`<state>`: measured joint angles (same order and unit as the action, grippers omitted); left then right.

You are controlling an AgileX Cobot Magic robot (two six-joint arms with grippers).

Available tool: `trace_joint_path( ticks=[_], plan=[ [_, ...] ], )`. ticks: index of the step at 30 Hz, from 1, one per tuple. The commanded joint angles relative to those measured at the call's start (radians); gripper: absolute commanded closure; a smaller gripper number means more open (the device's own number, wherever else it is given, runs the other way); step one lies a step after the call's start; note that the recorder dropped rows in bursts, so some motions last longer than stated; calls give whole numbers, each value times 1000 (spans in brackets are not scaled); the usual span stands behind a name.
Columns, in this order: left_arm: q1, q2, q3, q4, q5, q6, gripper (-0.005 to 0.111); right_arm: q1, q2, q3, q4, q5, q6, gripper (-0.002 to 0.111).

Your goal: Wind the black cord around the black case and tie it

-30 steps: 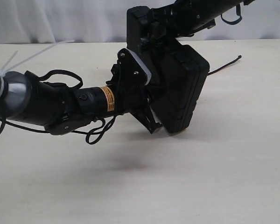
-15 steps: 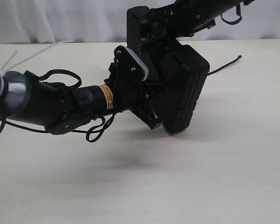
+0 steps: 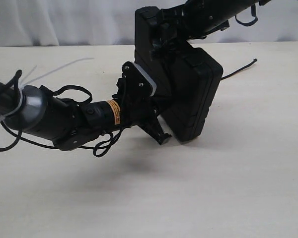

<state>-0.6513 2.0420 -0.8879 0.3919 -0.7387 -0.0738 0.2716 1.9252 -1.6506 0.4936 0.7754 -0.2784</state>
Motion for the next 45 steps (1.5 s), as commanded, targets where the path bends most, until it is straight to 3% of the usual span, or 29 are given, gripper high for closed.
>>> trace_joint_path(
  ticks=[1,8,10,11,12,14,16,21,45],
  plan=[
    [34,1,-5,-14,-25,-6,107,-1,-17,0,16,-20,3,81],
    [58,-65,-5,-97,-21,-38,107,-1,-17,0,16,-20,3,81],
    [60,-142,-5,-110,55,-28,93,-1,-17,0,16,-20,3,81],
    [58,-194,-5,-28,80,-32,78,-1,-17,0,16,-20,3,81],
    [58,-233,-5,47,102,-49,76,-1,-17,0,16,-20,3,81],
    [58,-277,-5,57,108,-49,77,-1,-17,0,16,-20,3,81],
    [58,-276,-5,36,92,17,89,-1,-17,0,16,-20,3,81],
    [58,-276,-5,-19,60,90,106,-1,-17,0,16,-20,3,81],
    [58,-194,-73,-38,57,122,107,-1,-17,0,16,-20,3,81]
  ],
)
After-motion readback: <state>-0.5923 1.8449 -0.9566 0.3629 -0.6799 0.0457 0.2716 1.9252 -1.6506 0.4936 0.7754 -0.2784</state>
